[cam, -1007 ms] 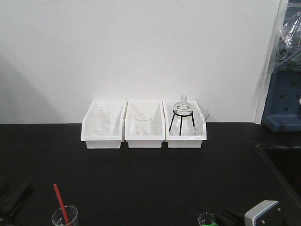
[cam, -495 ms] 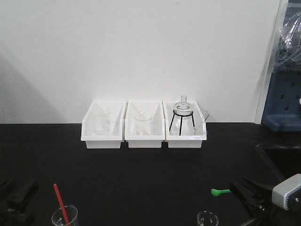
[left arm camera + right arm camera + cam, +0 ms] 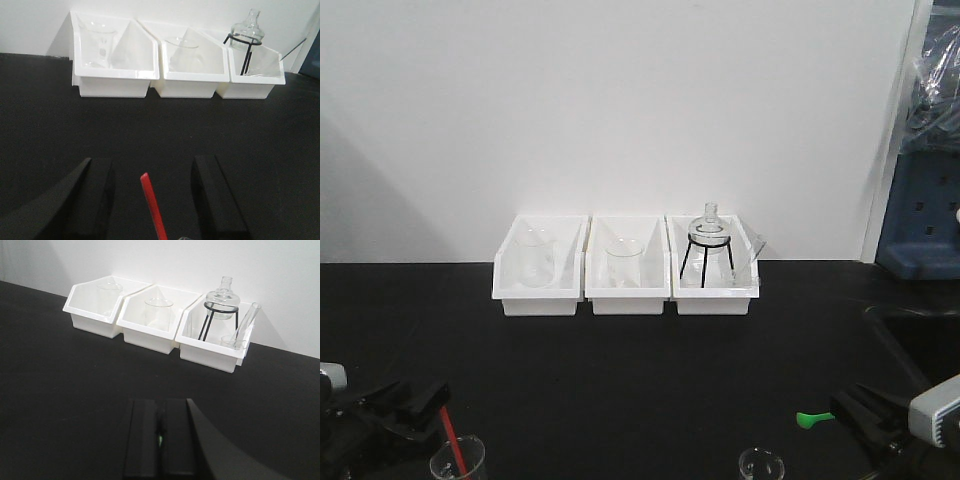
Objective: Sort red and green spoons into left cabinet
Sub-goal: 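Lift both spoons up out of their glass beakers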
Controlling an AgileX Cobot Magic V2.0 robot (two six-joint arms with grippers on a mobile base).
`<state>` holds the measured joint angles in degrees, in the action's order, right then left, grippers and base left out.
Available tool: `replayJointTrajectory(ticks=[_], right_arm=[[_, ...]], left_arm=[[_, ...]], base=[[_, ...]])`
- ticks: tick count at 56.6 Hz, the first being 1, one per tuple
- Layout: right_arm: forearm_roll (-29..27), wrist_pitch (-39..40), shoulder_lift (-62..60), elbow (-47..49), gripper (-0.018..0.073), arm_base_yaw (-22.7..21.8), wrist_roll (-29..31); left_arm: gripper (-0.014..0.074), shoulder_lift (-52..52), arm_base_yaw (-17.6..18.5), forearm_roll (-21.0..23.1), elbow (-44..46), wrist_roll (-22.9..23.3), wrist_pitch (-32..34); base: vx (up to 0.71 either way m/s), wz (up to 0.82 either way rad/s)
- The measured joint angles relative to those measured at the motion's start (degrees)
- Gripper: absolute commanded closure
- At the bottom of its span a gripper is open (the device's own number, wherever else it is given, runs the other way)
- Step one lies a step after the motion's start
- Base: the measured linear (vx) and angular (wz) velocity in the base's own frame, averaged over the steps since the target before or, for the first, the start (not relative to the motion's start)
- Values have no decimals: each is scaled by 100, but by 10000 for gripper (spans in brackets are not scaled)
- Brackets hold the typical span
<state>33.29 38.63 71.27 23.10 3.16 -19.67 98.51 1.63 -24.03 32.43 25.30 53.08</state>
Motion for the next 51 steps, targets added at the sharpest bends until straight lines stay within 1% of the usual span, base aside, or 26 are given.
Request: replayJointTrajectory(ticks=[8, 14, 24, 29, 33, 37, 41, 51], right_arm=[[0, -6, 0, 0, 568, 0, 0], [0, -18, 0, 0, 568, 0, 0], [0, -35, 0, 0, 568, 0, 0], [0, -35, 0, 0, 568, 0, 0], [0, -35, 0, 0, 568, 0, 0], [0, -35, 0, 0, 568, 0, 0], [0, -35, 0, 0, 568, 0, 0], [0, -65, 0, 0, 568, 0, 0]], left_arm=[[125, 391, 0, 0, 55, 11, 208], [125, 743, 0, -39, 338, 85, 266], [130, 998, 0, -395, 681, 517, 266], [143, 1012, 0, -511, 724, 584, 272], [171, 1022, 0, -557, 728, 605, 272], [217, 1024, 0, -570, 728, 617, 272], [285, 1024, 0, -582, 728, 617, 272], [519, 1024, 0, -581, 728, 619, 272]], base=[[0, 0], [0, 0], [0, 0], [0, 0], [0, 0], [0, 0], [0, 0], [0, 0]])
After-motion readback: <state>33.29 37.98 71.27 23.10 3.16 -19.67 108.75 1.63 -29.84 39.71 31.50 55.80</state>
